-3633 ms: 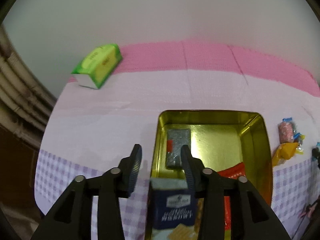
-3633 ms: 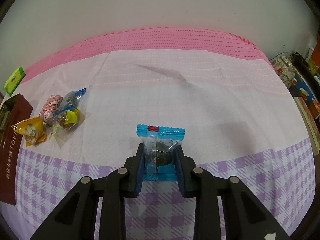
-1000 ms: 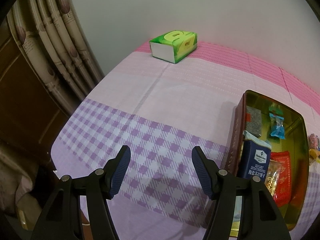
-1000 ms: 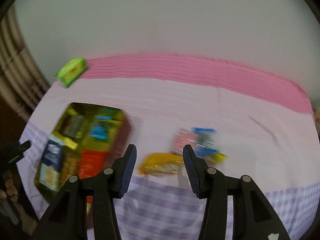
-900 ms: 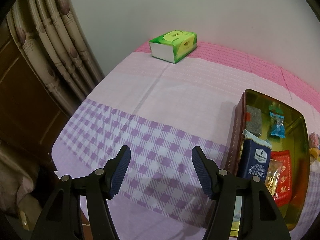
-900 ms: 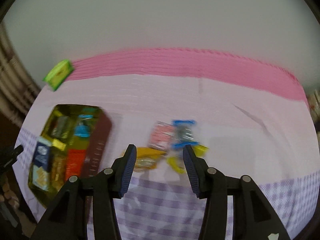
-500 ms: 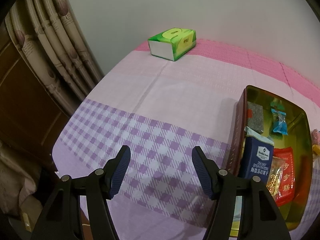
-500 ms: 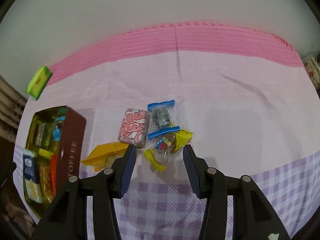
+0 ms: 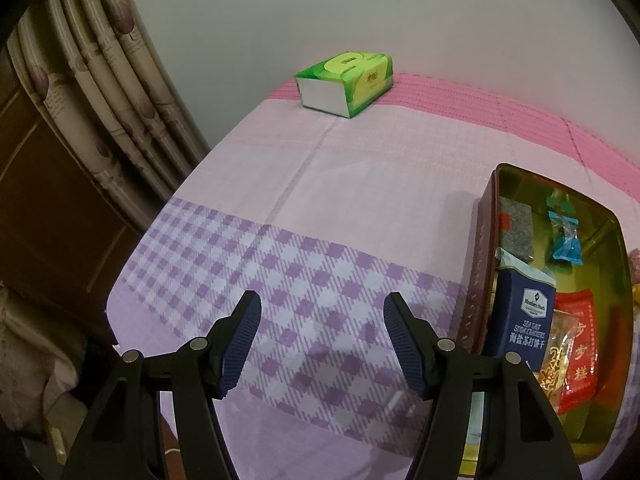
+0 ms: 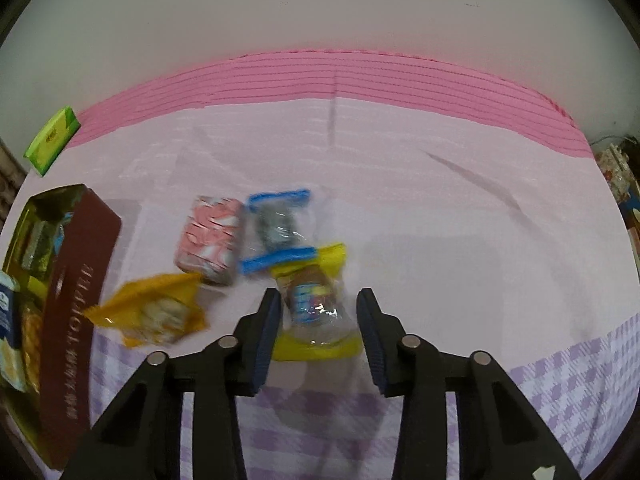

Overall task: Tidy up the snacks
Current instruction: 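Move the right gripper to the yellow candy packet and grasp it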

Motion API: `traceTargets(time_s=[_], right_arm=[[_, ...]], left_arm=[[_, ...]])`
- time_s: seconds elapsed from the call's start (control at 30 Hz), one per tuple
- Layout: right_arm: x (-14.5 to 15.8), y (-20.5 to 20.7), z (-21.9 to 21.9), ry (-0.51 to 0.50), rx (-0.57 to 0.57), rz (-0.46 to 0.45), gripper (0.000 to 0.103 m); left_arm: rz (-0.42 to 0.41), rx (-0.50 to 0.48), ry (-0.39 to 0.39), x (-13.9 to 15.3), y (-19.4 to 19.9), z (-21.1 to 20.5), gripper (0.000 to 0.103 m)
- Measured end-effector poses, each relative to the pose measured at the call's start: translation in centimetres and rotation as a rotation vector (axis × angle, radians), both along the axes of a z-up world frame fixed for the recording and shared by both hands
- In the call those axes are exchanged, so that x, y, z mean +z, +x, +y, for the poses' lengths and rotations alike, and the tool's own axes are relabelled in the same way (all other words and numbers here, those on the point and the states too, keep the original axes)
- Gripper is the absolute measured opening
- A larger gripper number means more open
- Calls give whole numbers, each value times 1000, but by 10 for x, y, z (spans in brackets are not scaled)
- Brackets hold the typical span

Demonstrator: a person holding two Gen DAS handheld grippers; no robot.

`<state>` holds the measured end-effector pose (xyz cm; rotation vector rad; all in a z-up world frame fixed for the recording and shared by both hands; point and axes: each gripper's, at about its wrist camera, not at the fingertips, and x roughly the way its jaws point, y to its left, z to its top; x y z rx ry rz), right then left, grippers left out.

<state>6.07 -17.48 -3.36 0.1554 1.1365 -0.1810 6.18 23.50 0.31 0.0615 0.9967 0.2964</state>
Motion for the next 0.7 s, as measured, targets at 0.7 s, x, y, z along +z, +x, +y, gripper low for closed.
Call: traceTargets(time_s=[0.7], right_arm=[[-6, -4, -32, -5, 145, -118, 32]], left_arm=[[-82, -239, -142, 32, -10, -76, 65]])
